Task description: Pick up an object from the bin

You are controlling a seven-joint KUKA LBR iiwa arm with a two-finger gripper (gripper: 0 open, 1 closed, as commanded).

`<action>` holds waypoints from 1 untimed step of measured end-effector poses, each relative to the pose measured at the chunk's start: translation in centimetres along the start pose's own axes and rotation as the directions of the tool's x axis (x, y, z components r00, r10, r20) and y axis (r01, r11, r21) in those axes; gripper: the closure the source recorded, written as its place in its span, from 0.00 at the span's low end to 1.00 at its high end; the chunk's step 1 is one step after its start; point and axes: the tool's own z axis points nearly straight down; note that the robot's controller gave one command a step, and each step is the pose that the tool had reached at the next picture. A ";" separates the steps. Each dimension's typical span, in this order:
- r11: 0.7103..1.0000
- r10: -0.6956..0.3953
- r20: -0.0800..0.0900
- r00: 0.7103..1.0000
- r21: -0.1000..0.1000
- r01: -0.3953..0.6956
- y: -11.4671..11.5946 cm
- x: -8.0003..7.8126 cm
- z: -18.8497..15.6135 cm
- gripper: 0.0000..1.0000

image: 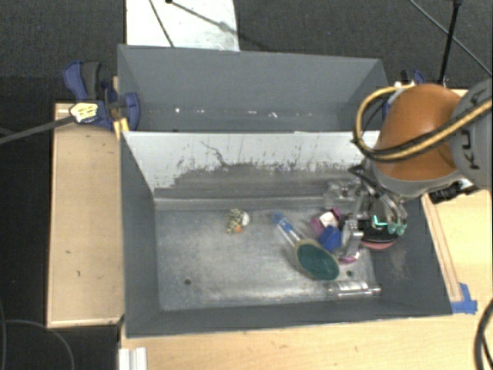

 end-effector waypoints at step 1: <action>0.996 0.085 0.000 0.996 0.001 -0.085 -0.5 -0.7 7.5 0.00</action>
Offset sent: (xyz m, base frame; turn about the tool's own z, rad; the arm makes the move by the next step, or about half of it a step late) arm 0.0065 -0.0045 -0.0744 0.0854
